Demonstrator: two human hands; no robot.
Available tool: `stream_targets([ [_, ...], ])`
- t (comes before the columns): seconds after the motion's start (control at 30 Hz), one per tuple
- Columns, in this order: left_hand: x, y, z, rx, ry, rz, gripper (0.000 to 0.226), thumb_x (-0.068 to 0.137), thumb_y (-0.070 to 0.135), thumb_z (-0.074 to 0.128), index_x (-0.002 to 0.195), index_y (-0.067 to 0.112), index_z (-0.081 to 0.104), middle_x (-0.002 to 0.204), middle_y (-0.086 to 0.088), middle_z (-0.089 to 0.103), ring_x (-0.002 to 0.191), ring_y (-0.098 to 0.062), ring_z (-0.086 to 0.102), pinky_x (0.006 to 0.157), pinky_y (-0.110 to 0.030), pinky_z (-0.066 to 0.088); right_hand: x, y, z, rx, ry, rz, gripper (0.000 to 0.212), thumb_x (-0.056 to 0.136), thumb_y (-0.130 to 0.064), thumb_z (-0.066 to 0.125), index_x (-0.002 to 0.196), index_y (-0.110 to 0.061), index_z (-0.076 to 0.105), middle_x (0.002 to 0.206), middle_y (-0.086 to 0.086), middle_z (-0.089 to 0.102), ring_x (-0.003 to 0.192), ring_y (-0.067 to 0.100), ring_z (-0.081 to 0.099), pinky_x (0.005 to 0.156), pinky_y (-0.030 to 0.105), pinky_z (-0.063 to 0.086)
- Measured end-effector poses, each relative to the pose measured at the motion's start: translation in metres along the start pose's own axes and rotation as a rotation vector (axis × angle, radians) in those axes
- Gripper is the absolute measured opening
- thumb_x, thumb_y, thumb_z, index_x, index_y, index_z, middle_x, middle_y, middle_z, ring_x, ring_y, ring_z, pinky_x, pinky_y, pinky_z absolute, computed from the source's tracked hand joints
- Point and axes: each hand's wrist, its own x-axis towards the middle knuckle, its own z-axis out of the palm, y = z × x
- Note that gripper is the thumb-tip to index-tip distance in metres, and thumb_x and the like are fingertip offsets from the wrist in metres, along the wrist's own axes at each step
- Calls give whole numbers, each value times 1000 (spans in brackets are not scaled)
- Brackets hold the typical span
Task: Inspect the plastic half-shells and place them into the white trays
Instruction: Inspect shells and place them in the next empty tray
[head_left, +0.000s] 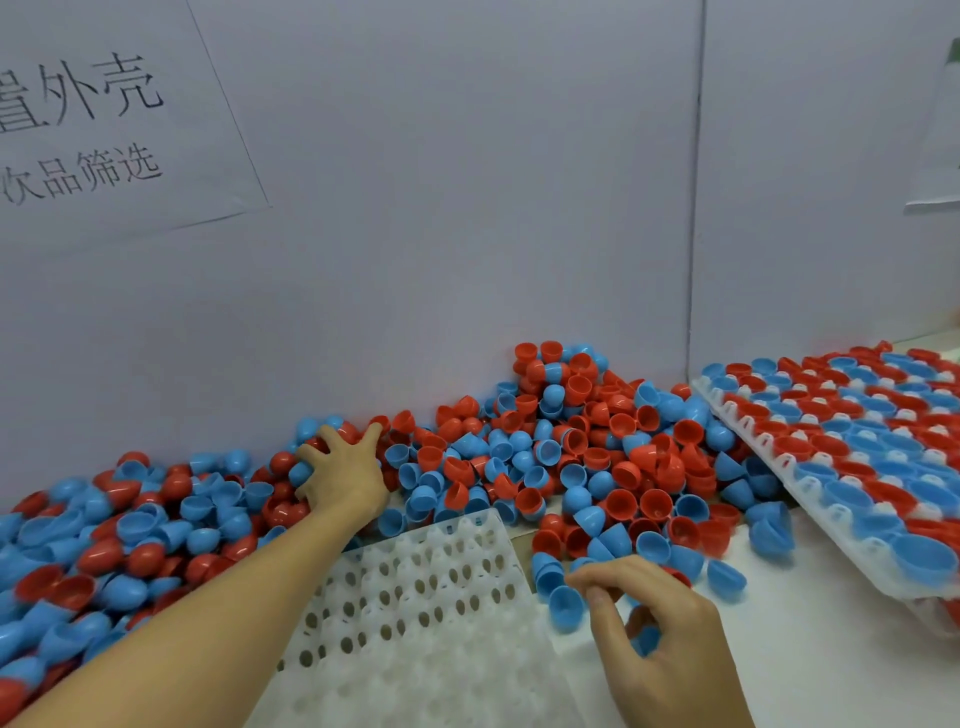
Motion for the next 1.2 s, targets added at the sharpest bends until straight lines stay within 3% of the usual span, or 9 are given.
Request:
stream_targets([
  [0.2,5,-17,-5,-87,65,73,68,90,18,63,147,38,32,146,-17,25,132,-42,29,88,-47,50,2,-3,-1,1,13,2,53,77,8,75,78,-44,67,85,-21,69,84,4,61,57,25,48],
  [0.4,24,-49,-26,-386,60,52,64,87,15,68,142,35,43,132,-20,45,118,-45,48,97,-51,48,2,-7,0,18,-4,4,53,79,7,75,78,-45,66,88,-23,68,86,4,60,57,23,48],
  [0.53,27,-71,-39,-774,126,7,52,84,9,72,129,28,54,121,-12,60,97,-29,58,75,-36,50,2,-8,-1,16,-8,0,53,79,6,75,79,-46,66,86,-24,68,88,3,60,58,23,49],
  [0.6,25,-84,-49,-994,58,-81,45,87,11,70,122,35,55,116,-9,63,88,-26,60,65,-32,50,1,-9,-1,14,-13,9,52,80,6,74,79,-46,66,81,-22,69,88,4,60,58,22,49],
  [0.67,24,-96,-60,-1201,-67,-216,40,90,14,68,116,40,54,111,-8,63,82,-26,63,63,-39,56,0,-11,-1,17,-20,16,51,80,6,73,80,-45,67,79,-23,68,88,3,59,59,23,49],
  [0.77,24,-114,-71,-1443,-172,-341,43,90,11,65,126,31,49,113,-11,62,80,-25,65,64,-49,59,-1,-14,-2,7,-29,11,50,79,7,74,81,-42,68,78,-21,68,87,2,59,59,24,49],
  [0.93,23,-134,-79,-1692,-182,-483,49,94,12,59,140,20,46,109,-13,64,82,-23,62,67,-44,52,0,-18,-1,16,-11,-10,48,75,14,74,78,-34,71,75,-14,70,79,5,60,53,19,46],
  [1.07,16,-146,-83,-1791,-174,-499,26,95,13,59,120,14,55,97,-11,65,81,-21,62,58,-37,53,1,-19,-1,26,7,-25,49,73,17,74,76,-31,71,70,-10,69,77,6,60,53,27,46],
  [1.2,3,-160,-90,-1877,-121,-473,20,94,15,60,114,11,58,103,-14,66,91,-24,64,68,-42,53,1,-21,-1,16,-4,-35,49,73,18,72,77,-30,71,69,-5,69,77,6,60,54,28,46],
])
